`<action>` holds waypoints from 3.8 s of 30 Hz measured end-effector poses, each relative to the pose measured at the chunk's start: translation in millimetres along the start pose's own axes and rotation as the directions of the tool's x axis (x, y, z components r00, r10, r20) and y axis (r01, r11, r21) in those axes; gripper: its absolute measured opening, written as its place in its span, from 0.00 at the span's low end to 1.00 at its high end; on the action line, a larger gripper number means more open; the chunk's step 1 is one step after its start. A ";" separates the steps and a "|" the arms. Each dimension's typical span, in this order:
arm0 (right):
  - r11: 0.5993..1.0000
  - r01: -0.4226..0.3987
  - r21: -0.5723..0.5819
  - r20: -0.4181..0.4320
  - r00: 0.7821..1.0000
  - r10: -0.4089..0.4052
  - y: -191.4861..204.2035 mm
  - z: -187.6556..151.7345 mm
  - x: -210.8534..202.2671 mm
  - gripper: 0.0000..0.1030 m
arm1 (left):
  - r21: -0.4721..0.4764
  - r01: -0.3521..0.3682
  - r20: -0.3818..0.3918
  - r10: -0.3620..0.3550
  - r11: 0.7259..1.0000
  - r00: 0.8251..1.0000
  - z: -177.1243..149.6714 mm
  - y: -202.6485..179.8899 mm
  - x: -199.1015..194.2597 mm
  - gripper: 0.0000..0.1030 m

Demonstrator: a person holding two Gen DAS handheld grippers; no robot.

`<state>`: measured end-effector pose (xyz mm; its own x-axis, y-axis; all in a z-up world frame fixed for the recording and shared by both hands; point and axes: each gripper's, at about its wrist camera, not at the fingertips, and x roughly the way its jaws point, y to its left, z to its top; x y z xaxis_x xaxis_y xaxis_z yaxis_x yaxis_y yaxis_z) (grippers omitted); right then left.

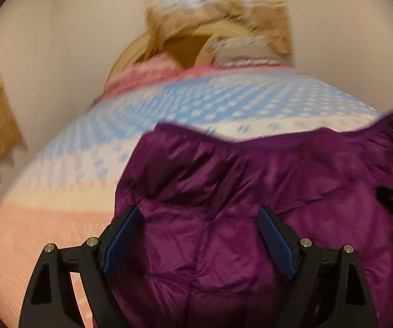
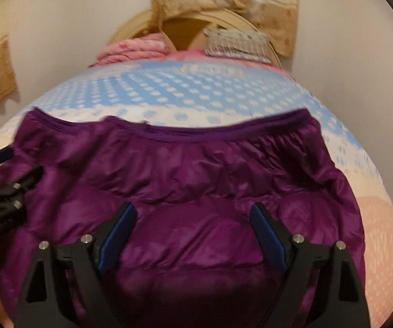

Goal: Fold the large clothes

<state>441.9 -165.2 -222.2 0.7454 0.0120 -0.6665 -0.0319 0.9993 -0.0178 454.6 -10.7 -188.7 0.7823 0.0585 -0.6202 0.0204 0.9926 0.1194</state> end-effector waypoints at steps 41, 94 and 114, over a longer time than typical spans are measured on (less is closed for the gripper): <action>0.994 0.029 0.105 -0.130 0.991 -0.015 -12.4 -12.9 41.1 0.98 | -0.054 0.020 -0.170 -0.029 0.998 0.985 -12.1 2.8 50.7 0.94; 0.998 0.052 -0.032 -0.175 0.983 -0.057 54.6 5.2 55.9 1.00 | -0.145 0.037 -0.091 -0.051 0.989 0.995 4.6 -4.5 5.2 0.94; 0.988 0.103 -0.115 -0.084 0.990 -0.113 69.6 -70.3 -35.4 1.00 | -0.386 0.105 -0.142 -0.171 0.917 0.975 -109.7 57.4 -54.4 0.66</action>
<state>366.5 -98.5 -252.2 0.6860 -0.1040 -0.7202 -0.0315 0.9846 -0.1722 344.9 54.7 -233.2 0.6706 -0.0976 -0.7354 -0.1396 0.9570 -0.2544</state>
